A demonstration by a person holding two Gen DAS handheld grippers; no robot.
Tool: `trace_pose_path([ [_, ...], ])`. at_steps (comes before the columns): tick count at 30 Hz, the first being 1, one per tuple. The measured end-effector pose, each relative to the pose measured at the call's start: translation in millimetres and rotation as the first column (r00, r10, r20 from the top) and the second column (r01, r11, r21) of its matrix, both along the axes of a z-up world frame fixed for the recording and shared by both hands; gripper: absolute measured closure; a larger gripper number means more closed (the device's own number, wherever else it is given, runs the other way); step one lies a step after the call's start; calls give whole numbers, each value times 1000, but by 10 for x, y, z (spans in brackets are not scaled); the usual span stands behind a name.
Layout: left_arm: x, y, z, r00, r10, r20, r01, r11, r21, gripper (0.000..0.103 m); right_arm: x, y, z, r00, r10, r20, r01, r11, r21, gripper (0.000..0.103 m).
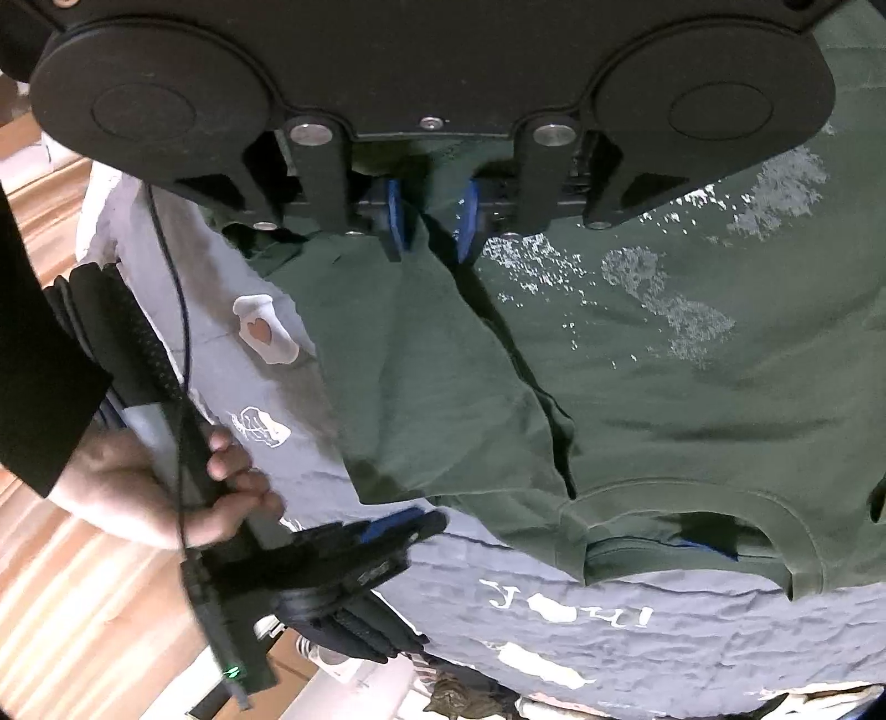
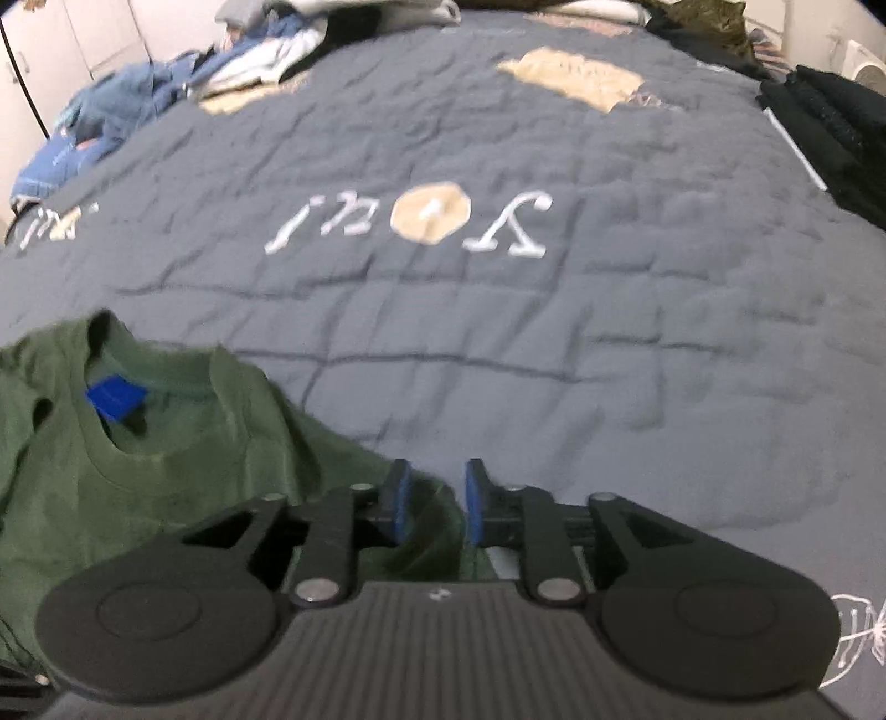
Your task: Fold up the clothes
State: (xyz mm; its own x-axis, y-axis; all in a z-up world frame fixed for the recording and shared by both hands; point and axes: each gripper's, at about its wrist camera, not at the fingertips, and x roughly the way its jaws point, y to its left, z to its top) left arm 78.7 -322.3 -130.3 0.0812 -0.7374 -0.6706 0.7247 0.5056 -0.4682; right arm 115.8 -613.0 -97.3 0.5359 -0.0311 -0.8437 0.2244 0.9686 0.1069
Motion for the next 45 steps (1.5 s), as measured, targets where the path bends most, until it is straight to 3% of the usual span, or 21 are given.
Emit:
trace_pose_path([
  [5,289,194,282,992,46,117,-48,999,19,52,92,104,-183,998,34,-49,-35,999,-16,73],
  [7,409,275,398,984,64,165,-69,997,25,48,60,95,-197,999,25,-28,-25,1000,-11,74],
  [9,528,355,514,974,82,213,-90,995,30,47,34,53,-209,1000,-4,-8,4,1000,18,74],
  [11,790,543,628,947,137,292,-160,985,59,41,24,-10,-226,999,-47,9,46,997,62,77],
  [12,929,643,685,928,164,333,-199,977,73,36,18,-17,-232,998,-54,15,53,996,69,77],
  [16,1556,1028,701,851,230,472,-354,915,192,35,-8,6,-238,998,-58,34,55,996,67,78],
  [19,1947,1227,607,835,242,494,-413,869,272,35,-25,-2,-247,997,-58,45,55,996,71,79],
  [22,2194,1332,540,852,233,468,-396,873,286,35,-15,-11,-257,998,-47,43,44,996,74,78],
  [25,2273,1302,478,844,168,509,-359,882,304,35,-9,-25,-244,999,-15,34,12,997,82,74],
  [29,2235,1114,387,851,46,522,-243,918,314,35,18,-9,-242,1000,20,22,-21,996,87,70],
  [31,2233,1003,300,843,-11,537,-208,915,346,35,15,-2,-259,999,19,26,-21,996,88,69],
  [32,2260,977,260,853,-19,522,-194,916,351,37,11,2,-268,999,16,29,-18,996,88,69],
  [35,2340,922,217,906,-33,421,-123,933,339,95,-30,2,-276,999,-15,51,10,995,100,76],
  [36,2320,924,224,909,-43,415,-108,937,333,97,-43,1,-279,998,-26,59,20,994,106,90],
  [37,2287,932,235,906,-53,420,-97,939,329,98,-59,-14,-284,997,-37,67,28,992,126,94],
  [39,2245,971,260,897,-50,438,-100,945,312,99,-100,-47,-281,993,-67,97,52,988,148,96],
  [42,2302,1173,379,893,72,445,-179,963,203,99,-206,-98,-259,977,-134,164,102,976,191,98],
  [45,2302,1276,437,882,128,453,-219,963,154,99,-334,-188,-229,943,-233,238,160,944,289,98],
])
